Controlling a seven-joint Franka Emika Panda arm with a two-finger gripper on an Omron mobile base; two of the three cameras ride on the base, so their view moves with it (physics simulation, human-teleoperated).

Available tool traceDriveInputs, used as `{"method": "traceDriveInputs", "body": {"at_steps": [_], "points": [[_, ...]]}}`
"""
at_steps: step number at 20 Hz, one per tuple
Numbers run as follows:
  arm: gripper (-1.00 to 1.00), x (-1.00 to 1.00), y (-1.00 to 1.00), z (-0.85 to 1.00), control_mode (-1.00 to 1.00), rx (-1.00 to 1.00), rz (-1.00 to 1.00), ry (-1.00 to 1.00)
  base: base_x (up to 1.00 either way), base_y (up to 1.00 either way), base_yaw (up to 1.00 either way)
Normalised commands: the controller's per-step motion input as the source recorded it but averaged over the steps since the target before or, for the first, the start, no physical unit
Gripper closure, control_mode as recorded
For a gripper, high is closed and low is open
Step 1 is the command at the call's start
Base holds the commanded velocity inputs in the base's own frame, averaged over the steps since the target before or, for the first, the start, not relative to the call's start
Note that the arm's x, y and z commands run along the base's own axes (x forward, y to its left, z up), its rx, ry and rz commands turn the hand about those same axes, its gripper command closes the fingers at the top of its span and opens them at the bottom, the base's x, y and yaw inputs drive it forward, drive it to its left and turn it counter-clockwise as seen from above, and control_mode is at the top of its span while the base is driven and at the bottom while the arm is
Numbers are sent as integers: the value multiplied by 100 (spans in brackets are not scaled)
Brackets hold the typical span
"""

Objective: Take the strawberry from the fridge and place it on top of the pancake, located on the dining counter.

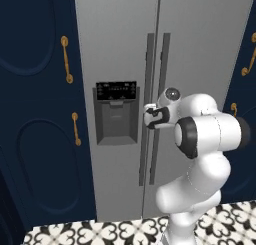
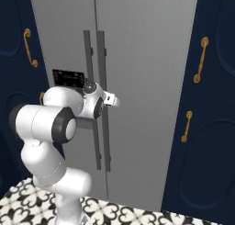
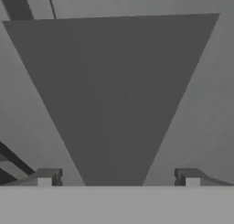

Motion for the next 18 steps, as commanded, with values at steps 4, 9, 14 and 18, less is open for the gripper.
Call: {"method": "traceDriveInputs", "body": {"at_steps": [4, 9, 14, 18], "points": [[100, 36, -1, -52, -100, 0, 0, -7, 0, 0, 0], [100, 5, -41, -52, -100, -5, -4, -4, 0, 0, 0], [100, -27, -96, -18, -100, -1, -7, 6, 0, 0, 0], [100, -59, -100, -2, -100, 0, -2, 0, 0, 0, 0]]}}
